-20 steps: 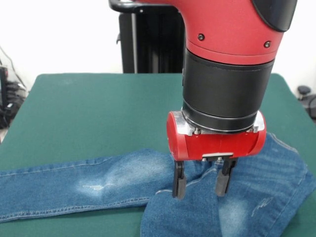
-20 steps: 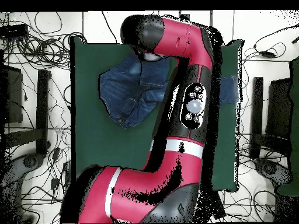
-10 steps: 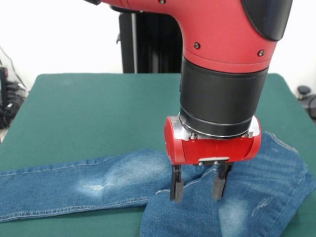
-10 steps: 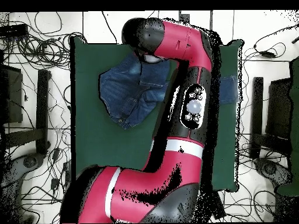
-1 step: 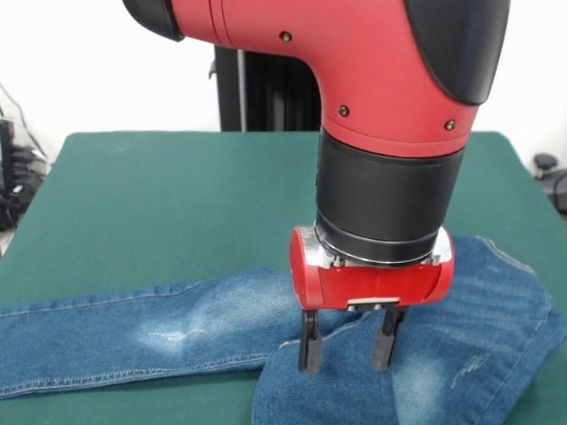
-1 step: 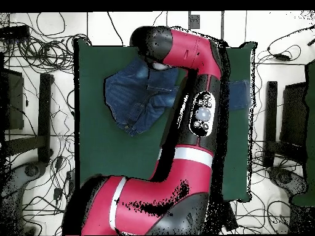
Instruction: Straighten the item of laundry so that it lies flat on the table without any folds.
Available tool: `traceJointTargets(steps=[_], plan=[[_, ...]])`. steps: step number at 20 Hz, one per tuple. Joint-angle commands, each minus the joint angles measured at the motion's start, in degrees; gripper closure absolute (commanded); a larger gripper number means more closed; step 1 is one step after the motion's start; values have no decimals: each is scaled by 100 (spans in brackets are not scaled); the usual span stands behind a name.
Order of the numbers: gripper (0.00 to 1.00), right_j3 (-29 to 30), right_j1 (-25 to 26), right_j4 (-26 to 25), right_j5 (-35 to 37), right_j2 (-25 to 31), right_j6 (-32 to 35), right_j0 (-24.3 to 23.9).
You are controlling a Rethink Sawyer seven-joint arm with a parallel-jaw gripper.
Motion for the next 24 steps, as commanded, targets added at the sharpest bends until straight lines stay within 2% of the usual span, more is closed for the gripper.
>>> traceJointTargets(steps=[1, 16, 24], plan=[[0, 1314, -81, 96, -296, 680, 1236, 236], [0, 1989, -457, 267, -406, 603, 1702, 461], [0, 1846, -362, 342, -457, 617, 1635, 456]])
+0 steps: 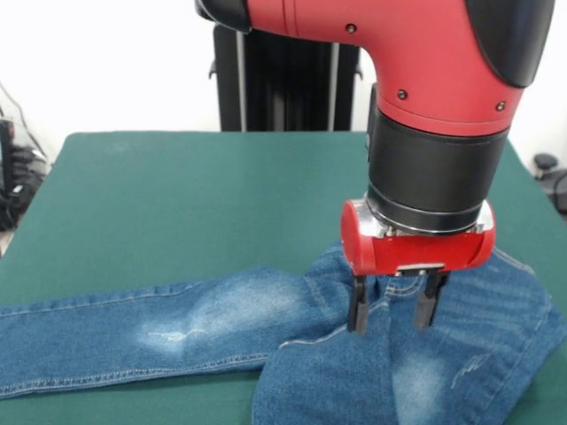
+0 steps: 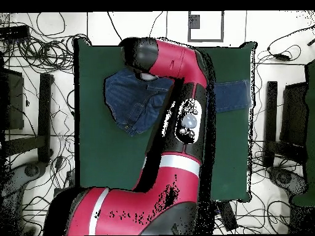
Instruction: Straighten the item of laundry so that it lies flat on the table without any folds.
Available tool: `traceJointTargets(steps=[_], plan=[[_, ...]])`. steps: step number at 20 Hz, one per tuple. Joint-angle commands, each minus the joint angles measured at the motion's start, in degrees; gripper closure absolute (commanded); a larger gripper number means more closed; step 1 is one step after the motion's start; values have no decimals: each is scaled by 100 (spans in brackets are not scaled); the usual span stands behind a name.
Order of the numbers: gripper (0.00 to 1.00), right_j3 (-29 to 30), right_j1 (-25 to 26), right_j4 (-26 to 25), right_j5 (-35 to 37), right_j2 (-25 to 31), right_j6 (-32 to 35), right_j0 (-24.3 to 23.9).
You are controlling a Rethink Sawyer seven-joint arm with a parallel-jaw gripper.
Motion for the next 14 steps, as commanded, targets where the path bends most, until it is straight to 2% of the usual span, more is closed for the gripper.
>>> traceJointTargets(steps=[1, 14], plan=[[0, 866, 88, 244, -306, 608, 1629, 96], [0, 602, 246, 199, -347, 567, 1517, 13]])
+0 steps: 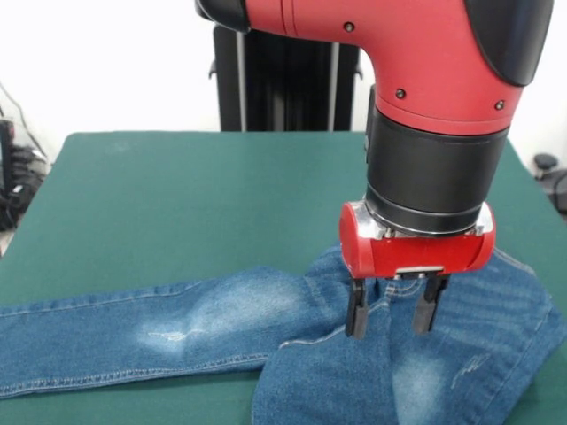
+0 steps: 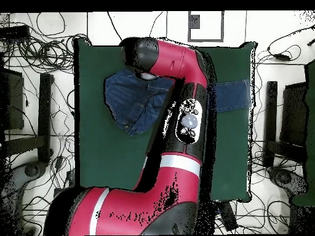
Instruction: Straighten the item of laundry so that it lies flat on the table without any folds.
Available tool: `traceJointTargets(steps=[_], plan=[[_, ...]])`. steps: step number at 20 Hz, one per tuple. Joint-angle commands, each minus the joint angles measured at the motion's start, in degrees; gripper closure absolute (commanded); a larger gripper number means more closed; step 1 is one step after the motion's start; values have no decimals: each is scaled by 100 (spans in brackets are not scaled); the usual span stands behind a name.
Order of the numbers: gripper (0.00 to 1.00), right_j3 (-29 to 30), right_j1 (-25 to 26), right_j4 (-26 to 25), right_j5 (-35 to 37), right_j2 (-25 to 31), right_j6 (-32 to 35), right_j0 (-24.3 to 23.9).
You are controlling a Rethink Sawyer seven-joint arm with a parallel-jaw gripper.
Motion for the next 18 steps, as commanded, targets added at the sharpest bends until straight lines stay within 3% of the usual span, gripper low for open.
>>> traceJointTargets(steps=[1, 18], plan=[[0, 592, 250, 165, -235, 562, 1517, 33], [0, 790, 242, 181, -590, 581, 1641, 61]])
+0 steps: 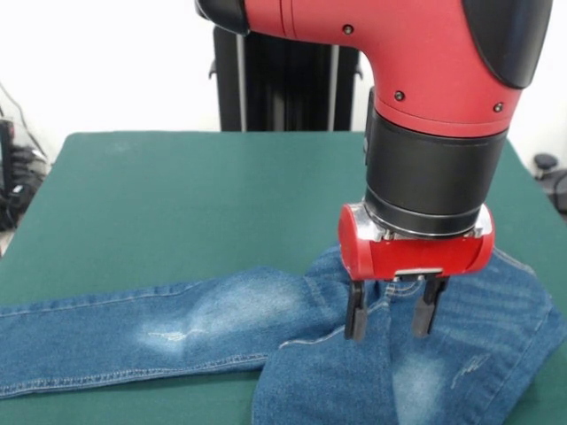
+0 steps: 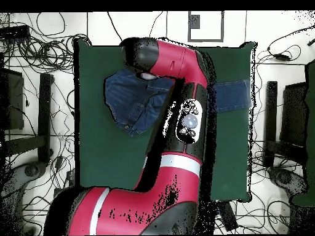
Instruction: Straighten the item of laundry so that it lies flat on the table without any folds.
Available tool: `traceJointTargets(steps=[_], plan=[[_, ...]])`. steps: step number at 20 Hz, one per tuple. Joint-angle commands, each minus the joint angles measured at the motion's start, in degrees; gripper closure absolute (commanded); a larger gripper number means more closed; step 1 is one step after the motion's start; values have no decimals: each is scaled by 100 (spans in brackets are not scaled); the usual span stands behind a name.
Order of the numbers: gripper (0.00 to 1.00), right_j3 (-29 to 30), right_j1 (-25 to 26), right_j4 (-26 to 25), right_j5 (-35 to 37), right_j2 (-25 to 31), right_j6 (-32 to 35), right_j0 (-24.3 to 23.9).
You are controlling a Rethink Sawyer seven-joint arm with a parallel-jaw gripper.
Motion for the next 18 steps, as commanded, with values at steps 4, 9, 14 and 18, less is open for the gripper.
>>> traceJointTargets(steps=[4, 9, 14, 18], plan=[[0, 902, 198, 200, -640, 611, 1634, 62], [0, 1008, 186, 250, -775, 662, 1590, 52], [0, 1045, 200, 318, -858, 668, 1587, 51], [0, 1077, 207, 363, -887, 660, 1608, 52]])
